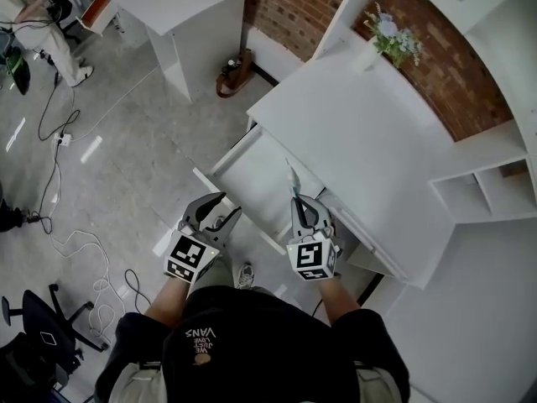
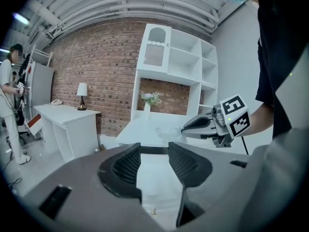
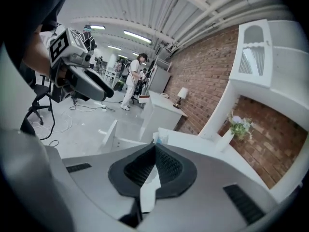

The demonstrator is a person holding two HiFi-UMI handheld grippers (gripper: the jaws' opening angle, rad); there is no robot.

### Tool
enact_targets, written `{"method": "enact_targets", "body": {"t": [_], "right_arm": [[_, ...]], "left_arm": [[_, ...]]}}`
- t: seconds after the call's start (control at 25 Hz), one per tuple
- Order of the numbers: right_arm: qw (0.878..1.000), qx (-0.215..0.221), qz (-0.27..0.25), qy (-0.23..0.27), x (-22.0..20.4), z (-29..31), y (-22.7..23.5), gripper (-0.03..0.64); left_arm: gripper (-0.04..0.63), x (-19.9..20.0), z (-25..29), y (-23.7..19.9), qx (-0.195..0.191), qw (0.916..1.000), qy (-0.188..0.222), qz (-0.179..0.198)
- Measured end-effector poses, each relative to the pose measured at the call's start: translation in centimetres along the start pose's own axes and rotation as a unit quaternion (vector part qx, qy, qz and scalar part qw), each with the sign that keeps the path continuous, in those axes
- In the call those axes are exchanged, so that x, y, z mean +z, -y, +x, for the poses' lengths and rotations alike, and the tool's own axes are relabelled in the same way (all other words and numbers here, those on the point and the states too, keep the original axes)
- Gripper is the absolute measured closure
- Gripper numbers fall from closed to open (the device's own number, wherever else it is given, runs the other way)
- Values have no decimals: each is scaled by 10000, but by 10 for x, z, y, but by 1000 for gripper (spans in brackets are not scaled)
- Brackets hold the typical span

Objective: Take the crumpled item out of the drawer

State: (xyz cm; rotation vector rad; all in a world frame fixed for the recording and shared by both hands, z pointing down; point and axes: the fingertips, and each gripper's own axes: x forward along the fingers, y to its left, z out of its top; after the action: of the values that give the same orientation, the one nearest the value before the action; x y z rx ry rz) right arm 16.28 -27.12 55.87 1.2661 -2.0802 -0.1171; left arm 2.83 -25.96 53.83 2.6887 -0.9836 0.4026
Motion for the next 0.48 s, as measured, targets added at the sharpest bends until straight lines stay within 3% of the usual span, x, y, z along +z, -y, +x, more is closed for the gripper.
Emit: {"method": "enact_targets", "body": {"t": [0.48], "right_arm": [[9937, -443, 308, 979, 53, -96, 28, 618]], "left_arm": [[434, 34, -30, 21, 273, 9987, 311, 281]]}}
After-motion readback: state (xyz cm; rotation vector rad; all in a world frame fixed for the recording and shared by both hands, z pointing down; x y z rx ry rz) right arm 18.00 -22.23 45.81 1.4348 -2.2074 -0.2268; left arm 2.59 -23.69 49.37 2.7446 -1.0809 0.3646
